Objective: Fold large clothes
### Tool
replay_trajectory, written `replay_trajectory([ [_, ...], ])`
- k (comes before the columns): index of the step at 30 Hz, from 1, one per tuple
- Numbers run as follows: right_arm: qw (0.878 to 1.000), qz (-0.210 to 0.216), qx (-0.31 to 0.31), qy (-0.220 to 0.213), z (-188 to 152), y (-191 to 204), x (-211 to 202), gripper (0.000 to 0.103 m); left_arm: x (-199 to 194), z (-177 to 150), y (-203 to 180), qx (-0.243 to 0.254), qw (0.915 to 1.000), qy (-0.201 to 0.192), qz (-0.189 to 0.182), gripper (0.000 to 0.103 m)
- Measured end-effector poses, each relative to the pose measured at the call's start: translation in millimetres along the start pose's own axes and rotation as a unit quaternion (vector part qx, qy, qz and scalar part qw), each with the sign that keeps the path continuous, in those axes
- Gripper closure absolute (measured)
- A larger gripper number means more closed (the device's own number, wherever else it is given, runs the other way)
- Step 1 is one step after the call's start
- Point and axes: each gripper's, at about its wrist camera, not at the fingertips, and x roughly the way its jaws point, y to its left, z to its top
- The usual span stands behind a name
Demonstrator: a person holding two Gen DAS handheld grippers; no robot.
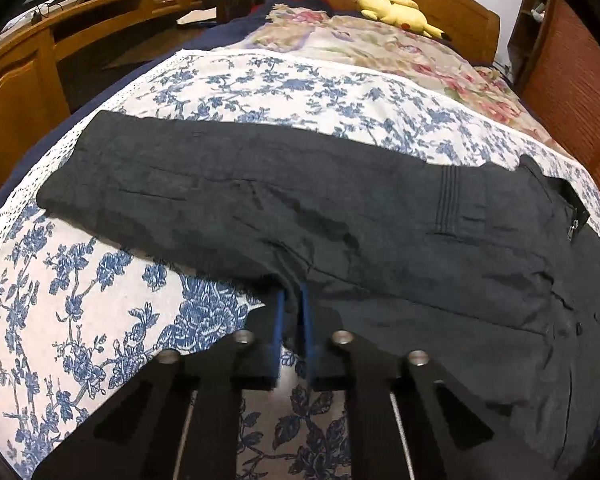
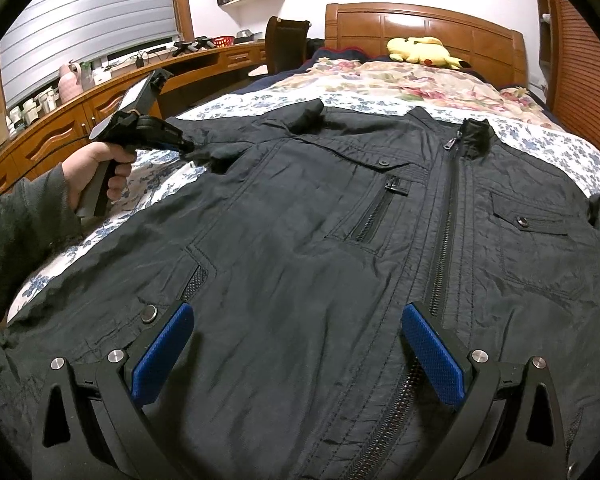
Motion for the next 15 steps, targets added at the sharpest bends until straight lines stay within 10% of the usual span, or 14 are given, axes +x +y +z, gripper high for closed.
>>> replay_trajectory([
  [15, 1.000, -0.006, -0.002, -0.015, -2, -3, -20, 0.000, -132, 11, -128, 0.122, 0.9863, -0.102, -0.045, 0.100],
])
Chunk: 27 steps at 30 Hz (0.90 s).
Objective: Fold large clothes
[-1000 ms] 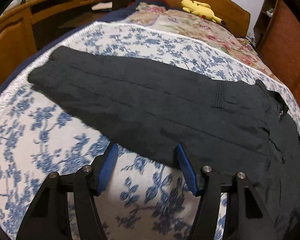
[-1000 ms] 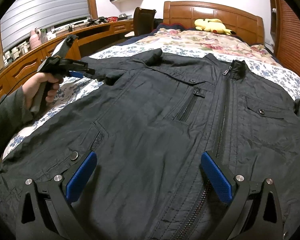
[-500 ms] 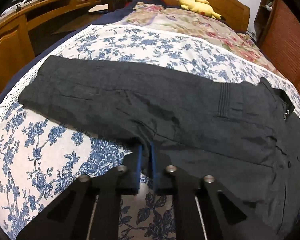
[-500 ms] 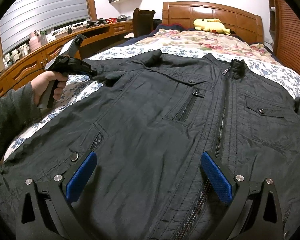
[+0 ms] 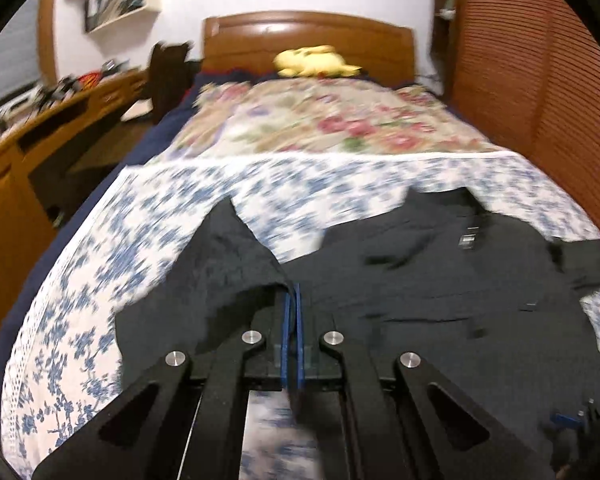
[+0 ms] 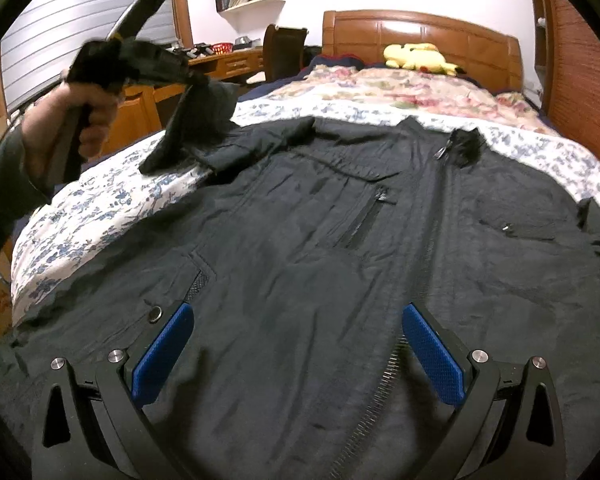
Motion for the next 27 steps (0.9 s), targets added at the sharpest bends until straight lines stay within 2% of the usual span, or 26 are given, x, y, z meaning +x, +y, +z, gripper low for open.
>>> replay_trajectory([
  [5, 0.999, -0.024, 0.010, -0.026, -1, -21, -26, 0.000, -33, 11, -60, 0.048, 0.9983, -0.010, -0.032, 0.100],
  [9, 0.998, -0.040, 0.032, -0.033, -5, -40, -33, 0.000, -47, 4, -92, 0.071, 0.9966, -0.009, -0.041, 0.100],
  [11, 0.998, -0.046, 0.040, -0.034, -7, -46, -33, 0.000, -48, -6, -103, 0.079, 0.9963, -0.001, -0.034, 0.100],
  [17, 0.997, -0.030, 0.065, -0.024, -6, -52, -27, 0.000, -59, -46, -107, 0.080, 0.9961, -0.001, -0.036, 0.099],
  [21, 0.997, -0.039, 0.057, -0.021, -3, -49, -23, 0.000, -73, -71, -104, 0.076, 0.9962, -0.018, -0.038, 0.082],
  [27, 0.998, -0.046, 0.043, -0.012, -1, -44, -9, 0.000, -92, -104, -83, 0.044, 0.9966, -0.046, -0.052, 0.077],
])
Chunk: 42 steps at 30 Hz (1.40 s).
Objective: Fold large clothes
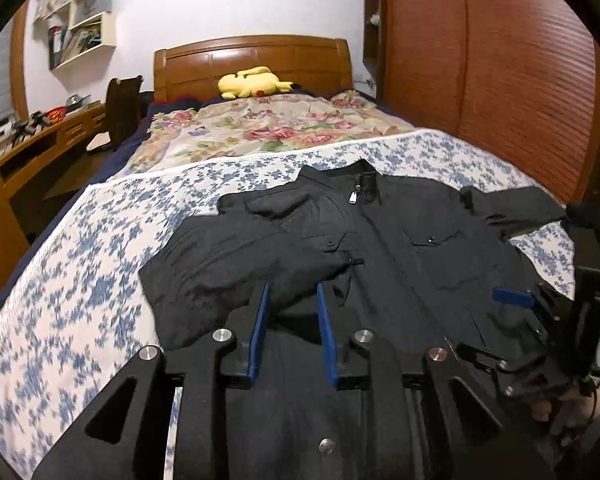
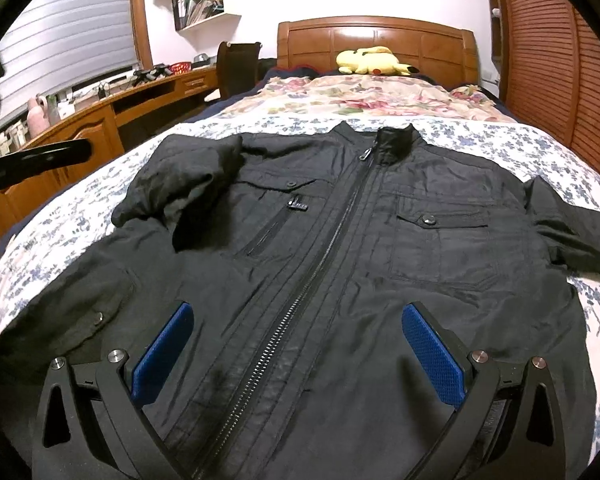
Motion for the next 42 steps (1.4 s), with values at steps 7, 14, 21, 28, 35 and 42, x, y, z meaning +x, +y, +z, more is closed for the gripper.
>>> replay_trajectory([
  [7, 1.000, -0.015, -0.012, 0.004, 3, 5, 7, 0.000, -18, -30, 38, -0.048, 0.9983, -0.032, 0.006, 0.072],
  [14, 0.999, -0.032, -0.041, 0.002, 18, 26, 1, 0.000, -38, -47, 77, -0.055, 0.9962, -0.059, 0.034, 0.059],
  [21, 0.997, -0.005, -0.081, -0.008, 66, 76, 11, 0.000, -55, -61, 120, -0.075, 0.9938, -0.067, 0.049, 0.034],
  [28, 0.992, 0.039, -0.121, 0.011, 104, 132, 61, 0.004, -70, -72, 155, -0.090, 0.9908, -0.070, 0.074, 0.028],
  [35, 0.982, 0.104, -0.150, 0.054, 127, 171, 125, 0.020, -69, -85, 182, -0.106, 0.9896, -0.057, 0.079, 0.026],
  [42, 0.967, 0.134, -0.185, 0.109, 129, 197, 180, 0.024, -69, -92, 194, -0.115, 0.9883, -0.056, 0.083, 0.023],
])
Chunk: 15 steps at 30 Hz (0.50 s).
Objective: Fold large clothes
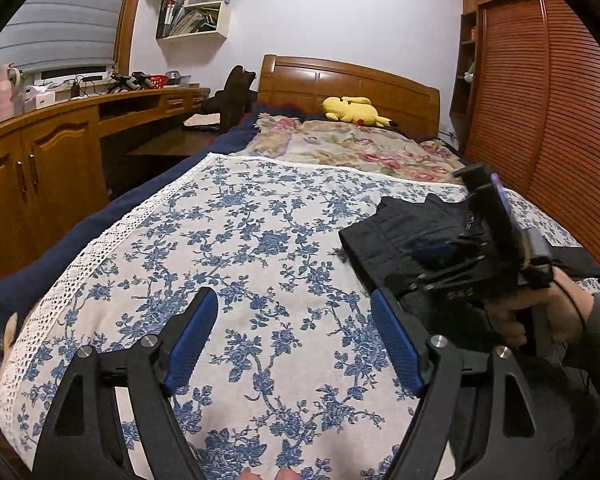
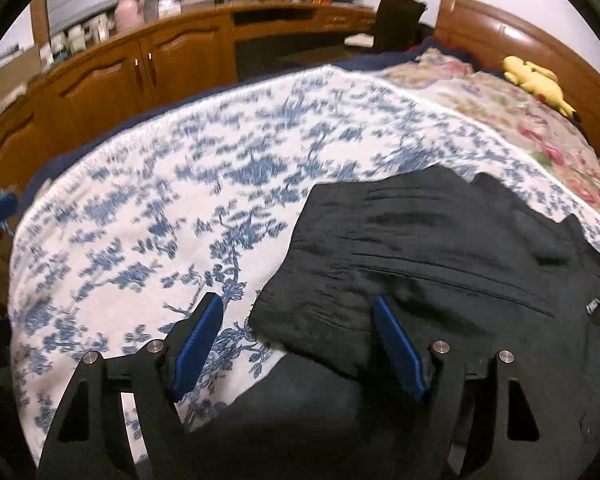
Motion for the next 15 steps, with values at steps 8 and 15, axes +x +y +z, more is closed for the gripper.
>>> replay_trajectory([
  [8, 0.996, -0.050, -0.036, 0.060, 7, 3, 55, 0.045, 3, -1, 3, -0.001, 1.0000, 0.004, 0.001, 0.023],
  [15, 0.998, -0.051, 0.020, -0.012, 16, -19, 26, 0.093, 4, 1, -6, 0.003, 1.0000, 0.003, -0.009, 0.023],
])
